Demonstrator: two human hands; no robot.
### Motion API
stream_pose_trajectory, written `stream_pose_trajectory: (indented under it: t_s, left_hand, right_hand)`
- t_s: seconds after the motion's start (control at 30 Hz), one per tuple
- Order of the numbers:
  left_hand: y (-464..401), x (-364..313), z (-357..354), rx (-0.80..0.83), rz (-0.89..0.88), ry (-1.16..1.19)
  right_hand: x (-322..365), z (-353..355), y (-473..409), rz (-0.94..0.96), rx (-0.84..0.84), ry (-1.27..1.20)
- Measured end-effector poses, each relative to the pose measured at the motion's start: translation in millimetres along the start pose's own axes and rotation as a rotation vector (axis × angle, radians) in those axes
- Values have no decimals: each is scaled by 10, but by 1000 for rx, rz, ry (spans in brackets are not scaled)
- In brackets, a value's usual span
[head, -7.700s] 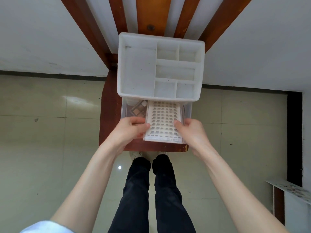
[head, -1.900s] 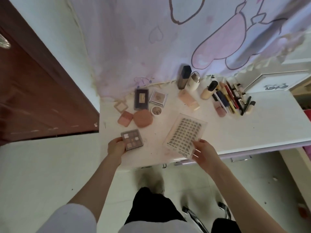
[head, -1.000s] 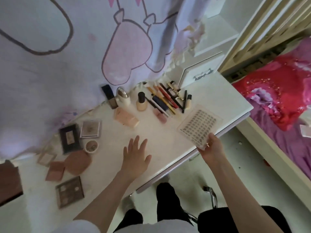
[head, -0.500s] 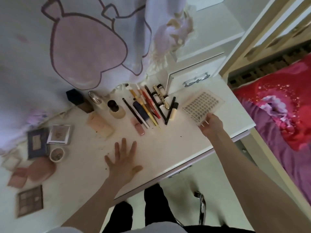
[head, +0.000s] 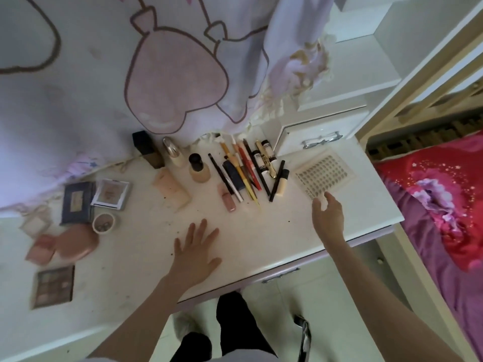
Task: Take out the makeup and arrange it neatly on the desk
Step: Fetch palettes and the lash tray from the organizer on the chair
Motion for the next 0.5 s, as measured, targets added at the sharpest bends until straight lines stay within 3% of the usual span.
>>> stream_pose_trajectory:
  t_s: [0.1,0.27,0.5]
  left_hand:
    - [262,105,4,-82,-17,32]
    - [842,618,329,-354,32,96]
    - [2380,1865,629,-724,292,298]
  right_hand:
    - [398,-306,406,266,102,162]
    - [1324,-1000,1378,806,316,453]
    - [2103,-1884,3171,1277,439,586]
Point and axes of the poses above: each hand's wrist, its own y-axis away from the middle knuckle, its own z-axis out of the back of the hand, x = y × z, the point moved 9 cm from there along -y, towards the middle knuckle, and after that the axes turned 3 degrees about y, right-handed, at the moved point
